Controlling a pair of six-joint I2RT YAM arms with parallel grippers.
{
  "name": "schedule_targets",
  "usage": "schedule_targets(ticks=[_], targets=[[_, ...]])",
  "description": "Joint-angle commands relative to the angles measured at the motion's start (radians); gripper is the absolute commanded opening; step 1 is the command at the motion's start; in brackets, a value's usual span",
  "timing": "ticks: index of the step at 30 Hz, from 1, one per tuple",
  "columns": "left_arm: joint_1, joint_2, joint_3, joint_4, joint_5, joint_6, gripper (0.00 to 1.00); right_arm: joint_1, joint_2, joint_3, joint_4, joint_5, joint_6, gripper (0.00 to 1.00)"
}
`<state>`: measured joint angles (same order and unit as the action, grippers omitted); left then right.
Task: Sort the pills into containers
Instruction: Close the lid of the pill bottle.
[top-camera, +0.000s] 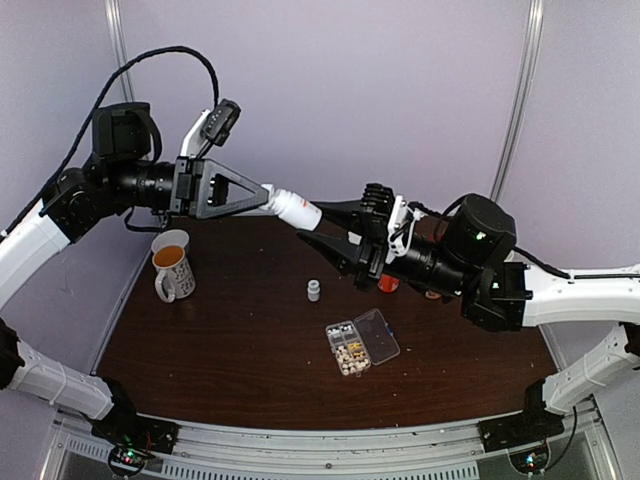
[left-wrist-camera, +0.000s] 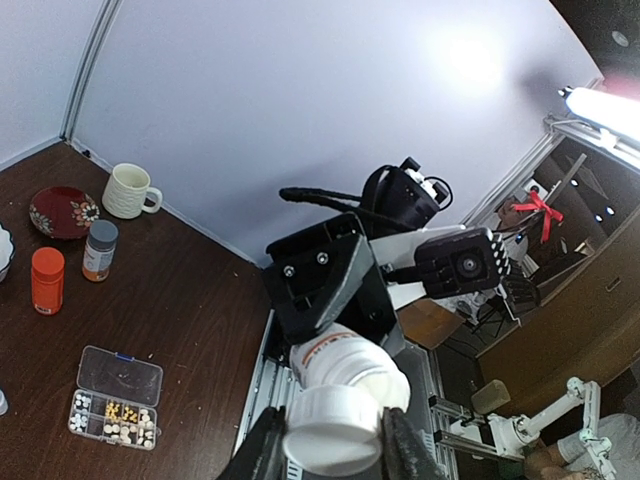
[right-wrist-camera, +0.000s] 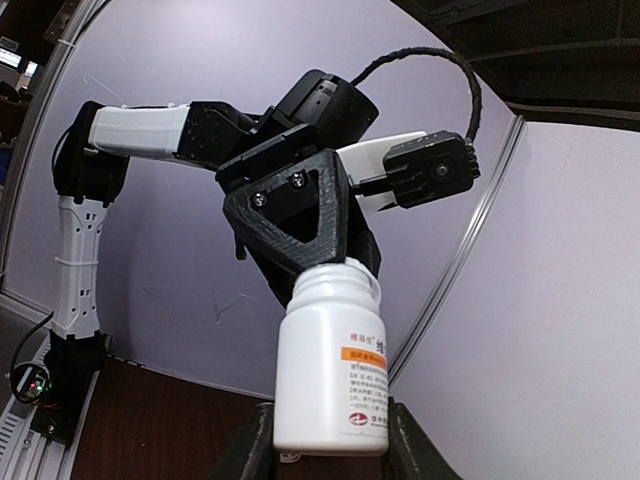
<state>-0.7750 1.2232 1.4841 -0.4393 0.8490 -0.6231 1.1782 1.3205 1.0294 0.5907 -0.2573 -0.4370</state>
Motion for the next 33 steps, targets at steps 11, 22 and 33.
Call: schedule_targets(ticks=[11,22,33], targets=[[-0.029,0.011,-0.012,0.113,0.045,-0.042,0.02,0.011,0.02,0.038,-0.077,0.029,-0.022,0.0],[-0.029,0.038,0.031,-0.035,0.015,-0.036,0.05,0.011,0.025,0.091,-0.259,0.05,-0.171,0.0],[-0.029,0.044,0.042,-0.059,0.005,-0.061,0.17,0.011,0.027,0.11,-0.325,0.105,-0.252,0.0]])
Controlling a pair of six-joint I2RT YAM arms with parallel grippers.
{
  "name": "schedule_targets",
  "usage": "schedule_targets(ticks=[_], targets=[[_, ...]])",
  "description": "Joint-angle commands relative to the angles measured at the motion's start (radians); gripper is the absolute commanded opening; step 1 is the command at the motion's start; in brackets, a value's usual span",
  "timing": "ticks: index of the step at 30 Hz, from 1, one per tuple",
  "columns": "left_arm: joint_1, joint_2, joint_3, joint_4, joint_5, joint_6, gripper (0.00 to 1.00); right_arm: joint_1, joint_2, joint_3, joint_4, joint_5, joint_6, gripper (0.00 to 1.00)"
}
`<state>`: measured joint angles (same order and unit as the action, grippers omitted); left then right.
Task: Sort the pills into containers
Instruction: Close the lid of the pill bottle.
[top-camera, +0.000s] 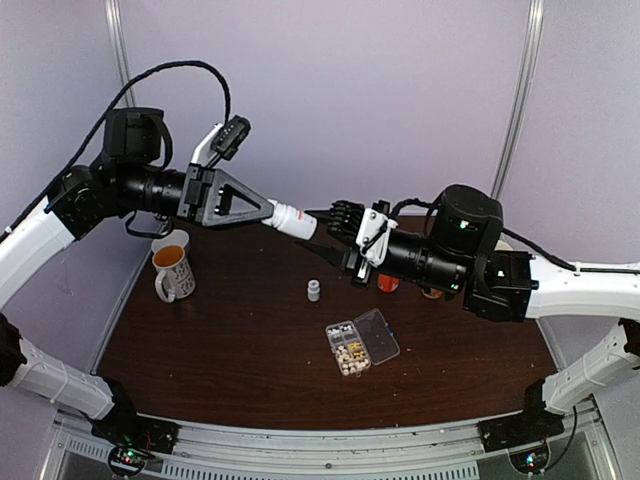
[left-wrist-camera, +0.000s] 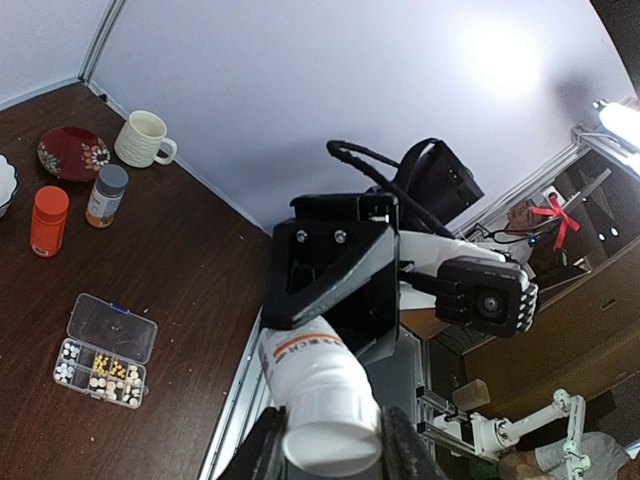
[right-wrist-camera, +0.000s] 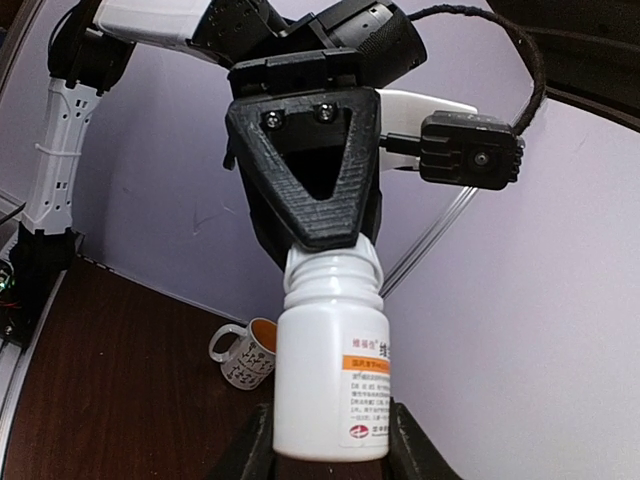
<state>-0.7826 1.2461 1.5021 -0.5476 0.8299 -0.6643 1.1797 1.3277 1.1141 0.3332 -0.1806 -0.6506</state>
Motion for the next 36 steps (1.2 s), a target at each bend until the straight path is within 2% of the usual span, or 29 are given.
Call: schedule_targets(ticks=[1,19,36], targets=[[-0.021,0.021,0.024,0.053,0.026,-0.022,0.17,0.01,0.022,0.026,-0.071,0.032,-0.043,0.0],[-0.013,0.048,0.055,0.001,-0.002,-0.061,0.22,0.018,0.021,0.047,-0.11,0.114,-0.152,0.0],[0.033,0.06,0.039,-0.043,-0.04,-0.077,0.22,0.044,0.042,0.066,-0.134,0.223,-0.247,0.0]])
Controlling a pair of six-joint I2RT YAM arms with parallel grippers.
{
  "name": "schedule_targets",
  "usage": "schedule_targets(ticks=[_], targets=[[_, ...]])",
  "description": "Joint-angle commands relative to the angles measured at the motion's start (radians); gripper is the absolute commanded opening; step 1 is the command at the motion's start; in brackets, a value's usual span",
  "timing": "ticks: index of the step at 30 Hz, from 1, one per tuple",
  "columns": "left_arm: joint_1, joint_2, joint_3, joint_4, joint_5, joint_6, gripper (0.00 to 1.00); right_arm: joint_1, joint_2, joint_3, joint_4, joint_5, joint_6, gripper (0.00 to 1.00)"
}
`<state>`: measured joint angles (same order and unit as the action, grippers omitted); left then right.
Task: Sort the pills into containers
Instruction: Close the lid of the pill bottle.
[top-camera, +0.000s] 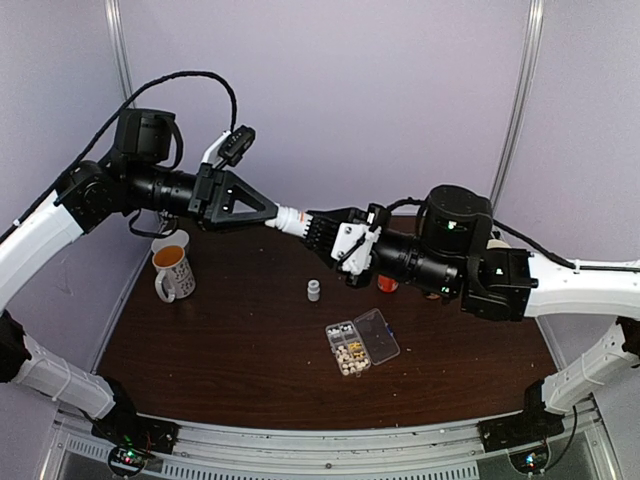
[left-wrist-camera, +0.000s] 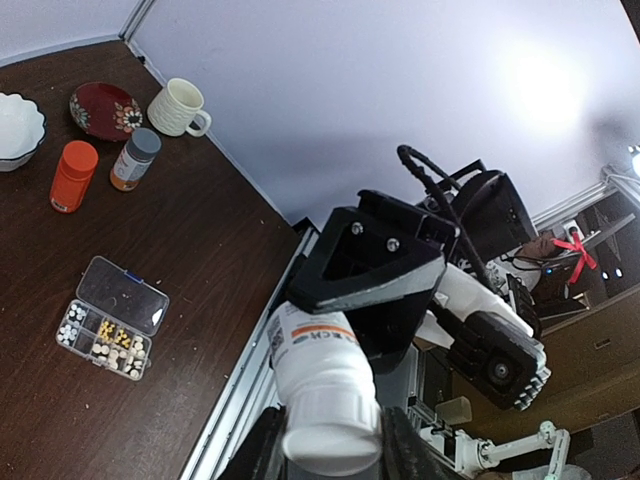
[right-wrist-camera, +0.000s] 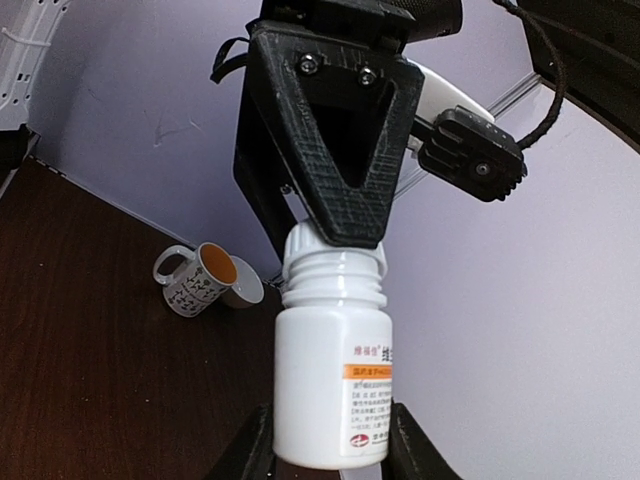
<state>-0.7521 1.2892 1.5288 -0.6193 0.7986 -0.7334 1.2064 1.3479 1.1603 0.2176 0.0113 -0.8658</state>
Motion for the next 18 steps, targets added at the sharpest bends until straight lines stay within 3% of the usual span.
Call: schedule_targets(ticks=[1,18], targets=[[0.005,0.019,0.008,0.029,-0.007,-0.009,0.22,0.021,0.024,0.019,-0.017,0.039,-0.037,0.0],[0.027,0.035,-0.048,0.109,0.034,-0.071,0.22,0.054,0.045,0.021,0.022,0.122,-0.092,0.0]])
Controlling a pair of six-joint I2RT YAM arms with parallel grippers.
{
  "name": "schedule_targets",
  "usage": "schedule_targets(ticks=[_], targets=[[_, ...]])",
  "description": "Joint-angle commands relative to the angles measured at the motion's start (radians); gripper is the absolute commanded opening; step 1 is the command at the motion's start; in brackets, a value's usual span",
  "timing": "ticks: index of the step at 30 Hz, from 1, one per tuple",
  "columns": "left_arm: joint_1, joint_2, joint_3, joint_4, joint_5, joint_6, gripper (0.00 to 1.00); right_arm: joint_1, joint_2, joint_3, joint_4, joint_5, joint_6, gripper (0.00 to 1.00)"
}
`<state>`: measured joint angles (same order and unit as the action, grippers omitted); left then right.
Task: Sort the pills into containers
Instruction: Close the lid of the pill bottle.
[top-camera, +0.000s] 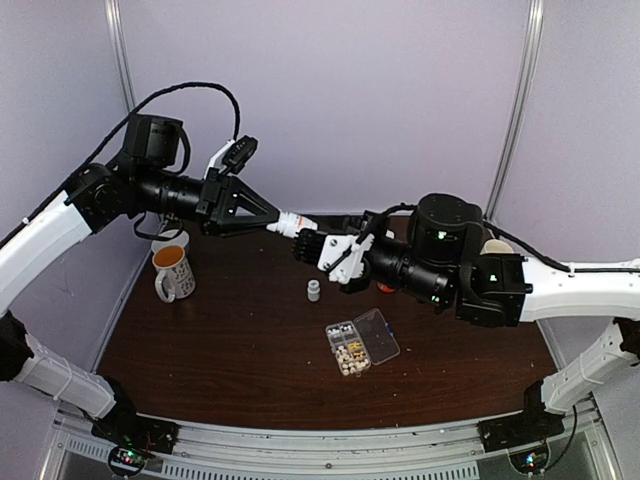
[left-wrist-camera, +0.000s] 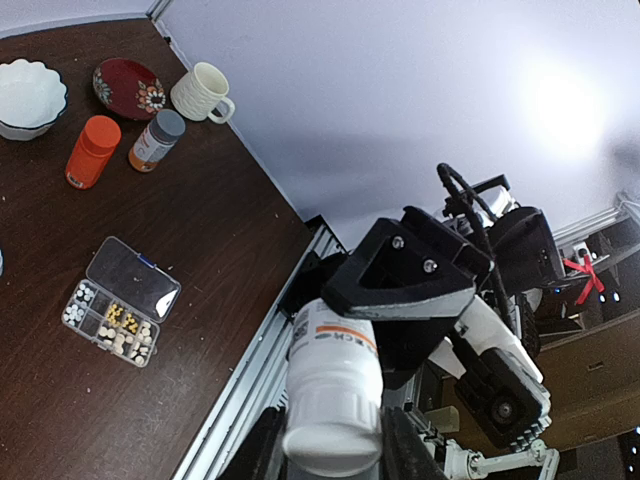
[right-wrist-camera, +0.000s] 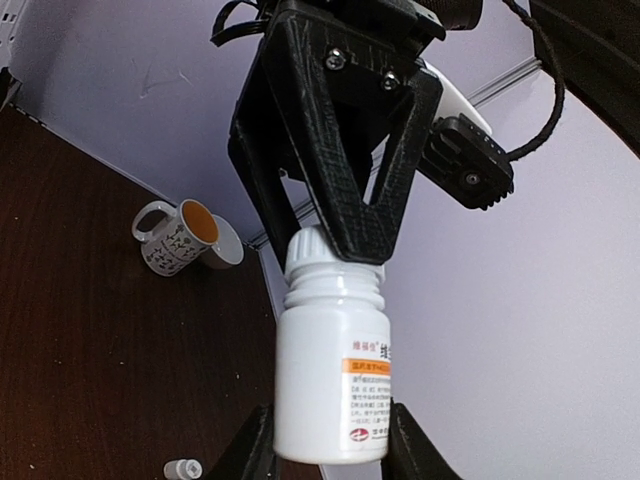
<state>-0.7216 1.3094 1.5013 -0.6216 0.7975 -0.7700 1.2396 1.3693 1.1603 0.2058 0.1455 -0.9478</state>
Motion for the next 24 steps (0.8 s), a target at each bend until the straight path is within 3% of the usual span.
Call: schedule_targets(ticks=[1,9,15,21,24], targets=[[-0.004,0.012,-0.024,0.123,0.04,-0.041,0.22,0.02,0.026,0.023,0.034,-0.01,-0.007,0.0],[-0.004,0.017,-0.027,0.091,0.01,-0.024,0.24,0.023,0.025,0.028,0.057,-0.024,0.03,0.0],[-0.007,0.016,-0.026,0.099,0.042,0.064,0.23,-0.02,0.006,0.079,0.008,-0.242,0.239,0.0],[-0.014,0.029,-0.005,0.022,0.064,0.267,0.18,-0.081,-0.005,0.13,-0.065,-0.462,0.382,0.0],[-0.019,0.042,0.027,-0.051,0.023,0.441,0.15,-0.106,0.012,0.168,-0.108,-0.552,0.457,0.0]])
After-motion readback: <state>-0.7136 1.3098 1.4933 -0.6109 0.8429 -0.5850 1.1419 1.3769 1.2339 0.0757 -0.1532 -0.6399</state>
